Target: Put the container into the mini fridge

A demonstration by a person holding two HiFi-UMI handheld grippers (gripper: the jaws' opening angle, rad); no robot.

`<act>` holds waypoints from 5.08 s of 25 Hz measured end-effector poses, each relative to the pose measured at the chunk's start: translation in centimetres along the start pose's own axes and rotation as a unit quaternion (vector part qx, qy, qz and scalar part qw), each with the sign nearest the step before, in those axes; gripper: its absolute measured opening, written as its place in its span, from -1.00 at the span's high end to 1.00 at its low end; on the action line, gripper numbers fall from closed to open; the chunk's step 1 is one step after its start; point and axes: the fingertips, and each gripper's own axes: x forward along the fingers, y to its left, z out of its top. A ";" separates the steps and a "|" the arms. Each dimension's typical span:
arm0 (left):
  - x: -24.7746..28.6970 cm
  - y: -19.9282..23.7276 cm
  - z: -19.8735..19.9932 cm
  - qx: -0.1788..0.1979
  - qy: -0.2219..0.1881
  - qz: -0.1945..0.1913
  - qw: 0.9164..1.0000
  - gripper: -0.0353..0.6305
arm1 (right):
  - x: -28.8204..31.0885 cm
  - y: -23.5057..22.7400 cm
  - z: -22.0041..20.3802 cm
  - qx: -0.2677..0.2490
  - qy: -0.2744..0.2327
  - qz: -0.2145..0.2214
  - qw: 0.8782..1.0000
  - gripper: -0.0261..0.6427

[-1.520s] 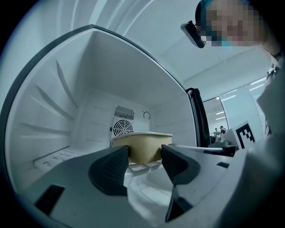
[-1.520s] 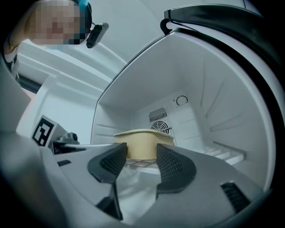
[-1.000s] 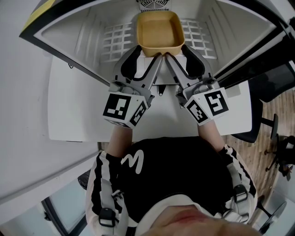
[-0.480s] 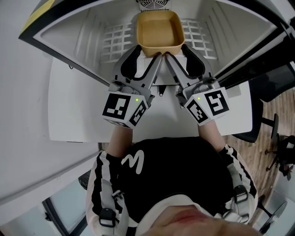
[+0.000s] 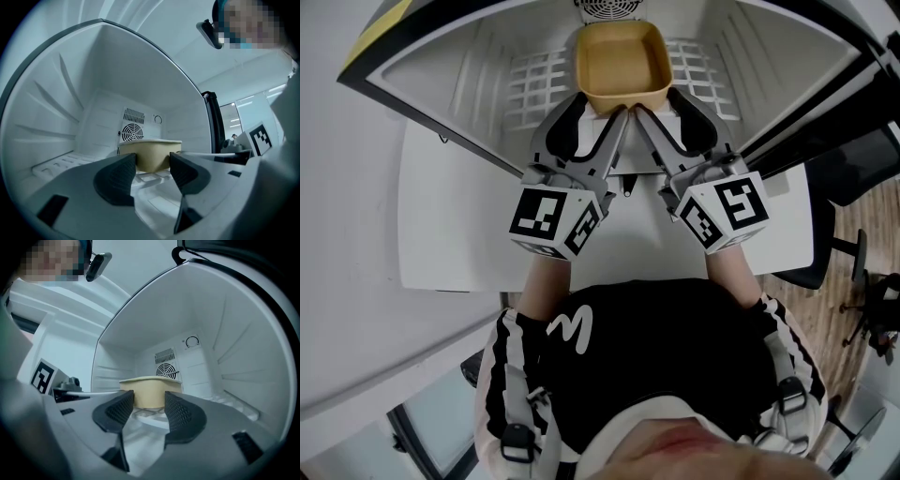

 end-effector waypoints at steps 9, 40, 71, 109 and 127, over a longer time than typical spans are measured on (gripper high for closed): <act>0.3 0.1 0.1 0.003 0.003 0.006 1.000 0.20 | 0.2 -0.1 0.1 -0.005 0.007 -0.006 1.000 0.28; 0.4 0.2 -1.5 0.025 0.032 0.018 0.999 0.21 | 0.3 -0.1 -1.6 -0.070 0.052 -0.022 0.996 0.29; -1.1 0.7 -0.5 0.028 0.009 0.056 0.998 0.21 | -1.1 0.1 -0.8 -0.076 0.022 -0.039 0.996 0.28; -6.4 -1.4 -4.5 0.016 0.025 0.056 0.998 0.21 | -4.8 5.1 -4.5 -0.055 0.024 -0.011 0.998 0.29; -7.4 -2.4 -8.4 0.003 0.037 0.057 0.998 0.28 | -6.2 4.5 -7.7 -0.045 0.040 -0.025 0.998 0.43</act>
